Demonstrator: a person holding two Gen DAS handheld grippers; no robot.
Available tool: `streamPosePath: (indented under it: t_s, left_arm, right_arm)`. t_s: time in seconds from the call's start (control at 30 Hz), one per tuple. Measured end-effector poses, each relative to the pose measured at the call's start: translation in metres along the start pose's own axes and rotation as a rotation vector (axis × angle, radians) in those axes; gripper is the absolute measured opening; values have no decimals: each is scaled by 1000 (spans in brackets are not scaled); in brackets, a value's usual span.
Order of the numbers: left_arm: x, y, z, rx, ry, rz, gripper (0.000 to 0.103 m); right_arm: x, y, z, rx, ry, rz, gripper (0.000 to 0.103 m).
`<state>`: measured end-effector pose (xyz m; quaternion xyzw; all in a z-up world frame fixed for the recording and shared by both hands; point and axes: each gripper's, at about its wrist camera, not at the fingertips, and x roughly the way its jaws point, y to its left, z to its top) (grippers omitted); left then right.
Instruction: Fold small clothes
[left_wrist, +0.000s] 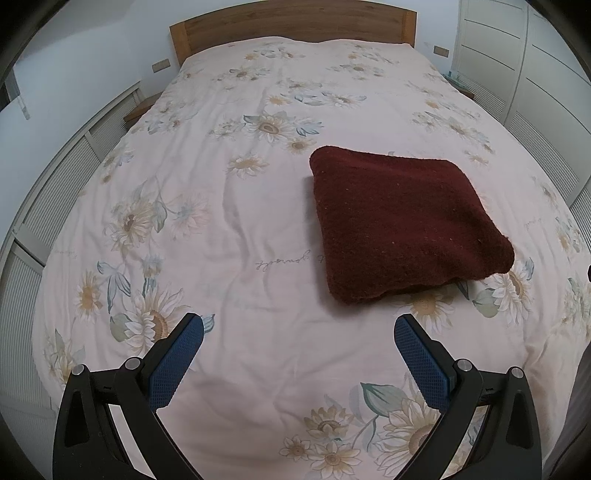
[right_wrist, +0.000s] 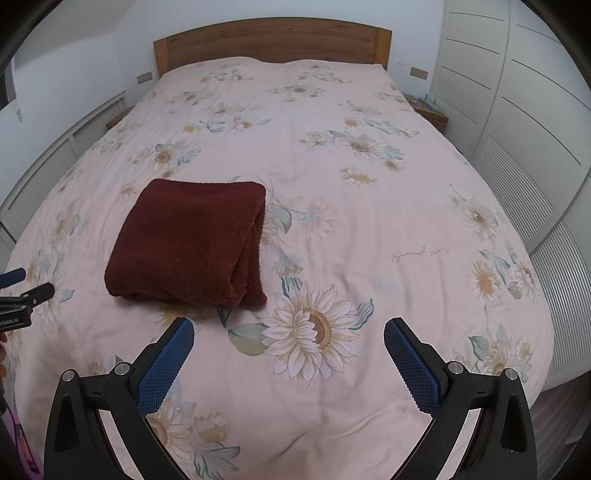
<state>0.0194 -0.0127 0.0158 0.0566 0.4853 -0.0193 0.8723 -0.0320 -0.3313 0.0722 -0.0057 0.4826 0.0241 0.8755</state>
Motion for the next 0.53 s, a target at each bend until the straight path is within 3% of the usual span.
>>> streamPosePath:
  t_s: [0.53]
  left_arm:
    - [2, 2, 1, 12, 8, -21, 102]
  right_arm:
    - [4, 0, -1, -13, 9, 6, 103]
